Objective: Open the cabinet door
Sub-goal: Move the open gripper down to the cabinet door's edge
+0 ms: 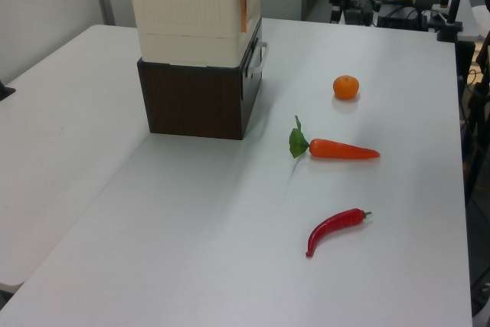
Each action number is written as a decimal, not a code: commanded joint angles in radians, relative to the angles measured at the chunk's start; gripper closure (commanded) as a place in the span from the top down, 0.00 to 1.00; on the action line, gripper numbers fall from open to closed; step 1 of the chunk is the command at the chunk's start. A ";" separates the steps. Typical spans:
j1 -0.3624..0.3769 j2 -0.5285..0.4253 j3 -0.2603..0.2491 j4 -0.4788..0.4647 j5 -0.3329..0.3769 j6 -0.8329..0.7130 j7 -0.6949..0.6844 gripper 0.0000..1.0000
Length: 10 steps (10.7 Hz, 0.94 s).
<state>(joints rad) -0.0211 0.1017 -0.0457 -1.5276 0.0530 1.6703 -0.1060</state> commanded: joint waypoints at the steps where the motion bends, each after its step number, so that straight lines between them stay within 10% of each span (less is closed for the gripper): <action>1: 0.039 0.004 -0.011 0.014 0.071 0.168 -0.064 1.00; 10: 0.159 0.102 -0.005 0.036 0.177 0.556 -0.045 1.00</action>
<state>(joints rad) 0.0998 0.1612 -0.0456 -1.5224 0.2171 2.1446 -0.2072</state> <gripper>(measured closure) 0.000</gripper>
